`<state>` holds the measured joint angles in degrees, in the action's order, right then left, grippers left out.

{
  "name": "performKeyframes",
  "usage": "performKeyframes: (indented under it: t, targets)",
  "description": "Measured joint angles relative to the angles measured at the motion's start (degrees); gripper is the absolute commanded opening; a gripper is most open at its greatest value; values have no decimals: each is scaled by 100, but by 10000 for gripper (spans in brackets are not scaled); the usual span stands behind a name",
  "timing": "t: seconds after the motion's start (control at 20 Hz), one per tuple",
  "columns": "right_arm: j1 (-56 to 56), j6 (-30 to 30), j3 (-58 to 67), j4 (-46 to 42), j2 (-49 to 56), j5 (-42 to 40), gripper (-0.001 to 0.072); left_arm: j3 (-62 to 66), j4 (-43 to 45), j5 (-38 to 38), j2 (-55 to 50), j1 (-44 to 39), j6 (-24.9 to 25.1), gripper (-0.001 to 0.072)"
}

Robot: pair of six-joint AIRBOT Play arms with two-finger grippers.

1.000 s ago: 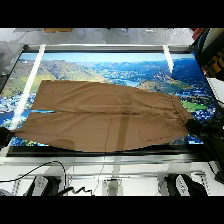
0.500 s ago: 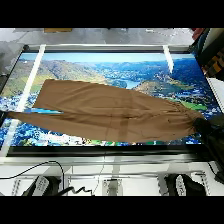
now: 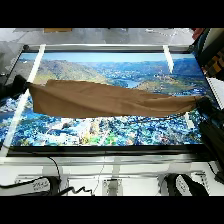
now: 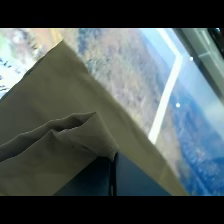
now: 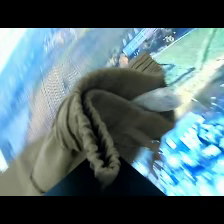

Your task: Fold the clothes and pants, and hang the long-sleeved shirts on hangers.

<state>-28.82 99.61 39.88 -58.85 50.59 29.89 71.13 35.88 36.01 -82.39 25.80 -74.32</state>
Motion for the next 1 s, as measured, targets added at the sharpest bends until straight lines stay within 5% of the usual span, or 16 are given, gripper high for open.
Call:
performKeyframes:
  t: [0.2, 0.35, 0.7, 1.0]
  targets:
    - [0, 120, 129, 756, 828, -601, 31, 918, 0, -269, -909, -411, -431, 11]
    - [0, 87, 527, 457, 1134, -39, 31, 1204, 9, -328, -1165, -553, -498, 11]
    - [-7, -911, 2288, -1233, 1266, 3418, 31, 1366, 787, 133, -597, -350, -426, 12]
    - [-7, -1766, 2924, -2251, 1119, 5995, 31, 1377, 2081, 1569, 299, 221, -420, 12]
